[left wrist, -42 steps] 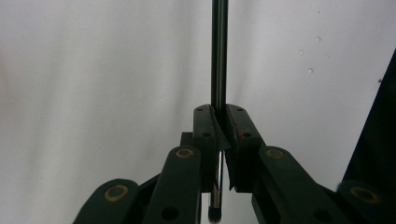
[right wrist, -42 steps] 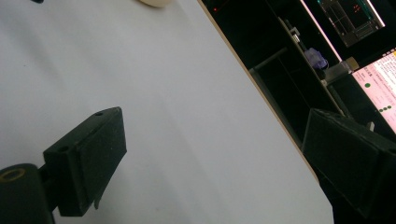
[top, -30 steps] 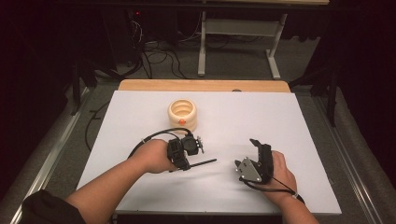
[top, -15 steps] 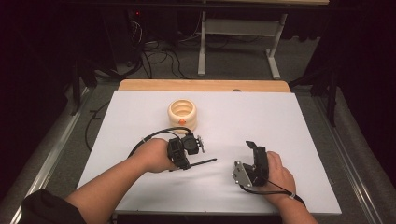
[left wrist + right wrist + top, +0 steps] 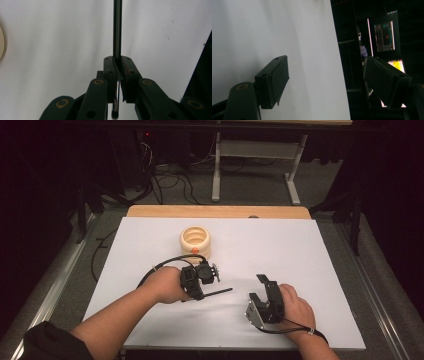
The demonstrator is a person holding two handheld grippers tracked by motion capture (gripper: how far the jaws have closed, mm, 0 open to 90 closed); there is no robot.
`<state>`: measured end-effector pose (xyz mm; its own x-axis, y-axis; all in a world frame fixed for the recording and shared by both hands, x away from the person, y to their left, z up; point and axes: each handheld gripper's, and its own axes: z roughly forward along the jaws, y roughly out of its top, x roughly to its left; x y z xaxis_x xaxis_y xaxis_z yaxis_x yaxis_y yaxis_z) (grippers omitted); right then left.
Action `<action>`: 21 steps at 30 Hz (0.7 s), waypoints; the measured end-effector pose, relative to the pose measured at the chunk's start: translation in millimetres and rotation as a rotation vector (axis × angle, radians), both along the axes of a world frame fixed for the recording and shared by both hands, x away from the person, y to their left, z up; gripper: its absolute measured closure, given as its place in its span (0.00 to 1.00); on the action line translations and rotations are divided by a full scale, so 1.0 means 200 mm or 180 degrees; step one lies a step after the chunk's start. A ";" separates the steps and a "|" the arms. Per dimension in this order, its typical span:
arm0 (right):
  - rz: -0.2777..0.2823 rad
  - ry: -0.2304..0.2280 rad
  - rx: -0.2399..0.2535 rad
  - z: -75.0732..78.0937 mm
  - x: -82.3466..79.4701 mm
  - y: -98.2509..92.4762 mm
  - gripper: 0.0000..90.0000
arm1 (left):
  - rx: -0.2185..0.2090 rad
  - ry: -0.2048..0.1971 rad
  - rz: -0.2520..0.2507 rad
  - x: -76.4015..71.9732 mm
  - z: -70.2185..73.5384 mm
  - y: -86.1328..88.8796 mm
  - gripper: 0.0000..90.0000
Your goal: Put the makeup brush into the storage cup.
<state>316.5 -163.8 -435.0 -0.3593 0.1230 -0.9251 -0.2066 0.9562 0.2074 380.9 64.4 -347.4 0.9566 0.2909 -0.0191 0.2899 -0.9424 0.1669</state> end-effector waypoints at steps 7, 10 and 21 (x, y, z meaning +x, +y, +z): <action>0.0086 -0.0084 -0.0136 -0.01 -0.03 0.03 0.39 | 0.0016 -0.0007 0.0004 0.01 0.00 -0.01 0.93; 0.0195 -0.0080 -0.0253 -0.02 -0.03 0.05 0.47 | 0.0043 -0.0005 -0.0018 0.01 0.00 -0.02 0.93; 0.0264 -0.0086 -0.0495 -0.03 -0.04 0.10 0.60 | 0.0088 0.0013 -0.0055 0.01 -0.02 -0.06 0.93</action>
<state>308.1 -144.5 -440.3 -0.3371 -0.0514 -0.9401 -0.2896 0.9557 0.0516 383.7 51.9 -350.6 0.9614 0.2749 -0.0152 0.2742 -0.9515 0.1396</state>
